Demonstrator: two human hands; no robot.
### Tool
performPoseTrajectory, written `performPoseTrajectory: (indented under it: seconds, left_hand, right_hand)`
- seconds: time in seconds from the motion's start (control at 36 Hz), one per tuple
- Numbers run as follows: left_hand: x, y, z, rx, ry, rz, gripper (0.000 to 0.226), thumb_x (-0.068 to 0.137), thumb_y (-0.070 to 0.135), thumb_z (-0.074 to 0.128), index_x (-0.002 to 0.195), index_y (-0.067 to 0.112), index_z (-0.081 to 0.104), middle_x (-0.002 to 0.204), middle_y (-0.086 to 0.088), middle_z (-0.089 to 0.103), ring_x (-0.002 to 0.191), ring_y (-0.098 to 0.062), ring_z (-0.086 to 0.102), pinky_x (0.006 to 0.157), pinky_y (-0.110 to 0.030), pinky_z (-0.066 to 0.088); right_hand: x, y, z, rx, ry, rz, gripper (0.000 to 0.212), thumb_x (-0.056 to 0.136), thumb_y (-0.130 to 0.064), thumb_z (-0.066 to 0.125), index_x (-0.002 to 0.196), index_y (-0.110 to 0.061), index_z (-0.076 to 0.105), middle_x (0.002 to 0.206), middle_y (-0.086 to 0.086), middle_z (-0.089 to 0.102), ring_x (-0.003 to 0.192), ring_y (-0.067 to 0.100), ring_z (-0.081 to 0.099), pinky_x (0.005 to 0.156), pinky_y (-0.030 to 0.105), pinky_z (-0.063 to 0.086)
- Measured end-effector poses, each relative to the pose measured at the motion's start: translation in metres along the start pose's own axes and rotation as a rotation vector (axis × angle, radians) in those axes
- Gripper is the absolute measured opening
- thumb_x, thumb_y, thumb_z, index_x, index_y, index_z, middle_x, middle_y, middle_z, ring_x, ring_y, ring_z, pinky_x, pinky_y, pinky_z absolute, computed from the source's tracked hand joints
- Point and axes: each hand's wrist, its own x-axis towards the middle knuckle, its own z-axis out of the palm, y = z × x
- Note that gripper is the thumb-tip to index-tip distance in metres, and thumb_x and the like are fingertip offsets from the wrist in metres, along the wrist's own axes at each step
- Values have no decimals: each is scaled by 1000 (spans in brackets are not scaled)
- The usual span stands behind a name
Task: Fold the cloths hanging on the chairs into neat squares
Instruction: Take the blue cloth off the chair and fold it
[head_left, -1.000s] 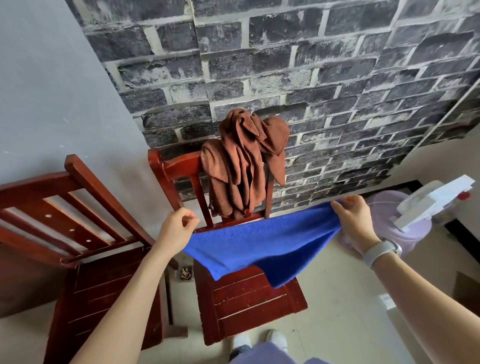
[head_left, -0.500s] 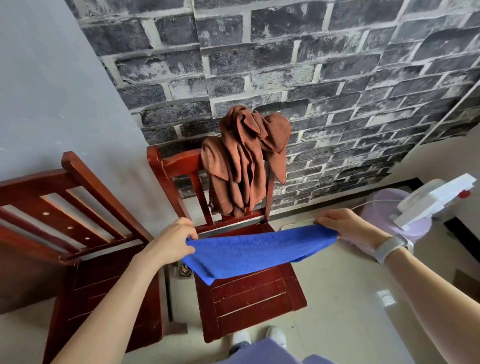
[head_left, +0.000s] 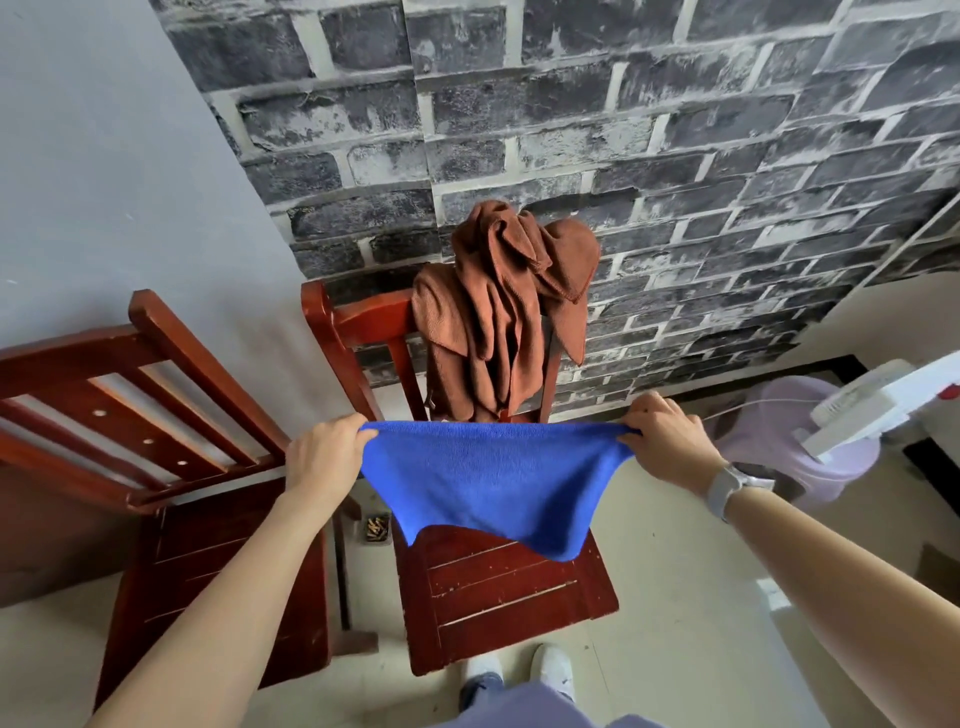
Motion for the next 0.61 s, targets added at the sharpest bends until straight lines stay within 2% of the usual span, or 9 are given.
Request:
performPoseTrajectory:
  seconds: [0.06, 0.14, 0.22, 0.31, 0.42, 0.53, 0.61]
  left_hand:
    - [6, 0, -3, -43, 26, -14, 21, 95, 22, 45, 103, 14, 62, 95, -17, 67, 88, -40, 60, 69, -38, 42]
    - [12, -6, -4, -96, 102, -31, 22, 91, 11, 47, 103, 17, 64, 97, -14, 66, 86, -39, 59, 68, -39, 43]
    - [10, -13, -4, -122, 197, -42, 27, 83, -1, 51, 98, 16, 66, 92, -12, 65, 84, -37, 58, 63, -38, 42]
    - [3, -19, -4, -114, 273, -50, 30, 76, -6, 56, 93, 14, 69, 79, -14, 66, 81, -36, 58, 58, -38, 42]
    - [1, -23, 4, -111, 266, -75, 37, 74, -8, 59, 99, 16, 72, 78, -16, 68, 82, -36, 59, 58, -41, 46]
    - [4, -23, 12, -150, 236, -90, 24, 80, -1, 60, 95, 14, 72, 79, -17, 67, 85, -36, 59, 60, -43, 46]
    - [15, -26, 19, -137, 147, -110, 22, 87, 10, 55, 100, 19, 70, 92, -13, 68, 89, -37, 59, 66, -40, 45]
  right_hand:
    - [6, -5, -1, -7, 68, -32, 27, 92, -24, 44, 113, -19, 60, 116, 6, 51, 118, 26, 44, 90, 38, 34]
    - [13, -9, -3, 14, 205, -74, 23, 91, -21, 46, 110, -17, 58, 108, 7, 60, 108, 27, 53, 86, 38, 35]
    - [16, -5, -2, -56, 343, -168, 27, 86, -31, 41, 94, -14, 61, 88, 6, 67, 87, 28, 64, 76, 39, 42]
    - [16, 5, 3, -207, 385, -248, 32, 80, -35, 37, 76, -15, 62, 66, 3, 65, 65, 29, 63, 63, 37, 48]
    - [19, 13, 10, -311, 416, -242, 27, 79, -28, 44, 72, -16, 68, 69, 4, 62, 66, 30, 61, 62, 36, 47]
    - [26, 13, 16, -227, 448, -218, 21, 76, -23, 50, 74, -13, 68, 71, 6, 61, 67, 32, 61, 60, 38, 48]
    - [35, 11, 17, -171, 404, -181, 8, 75, -15, 62, 77, -12, 69, 72, 8, 63, 70, 34, 63, 61, 40, 48]
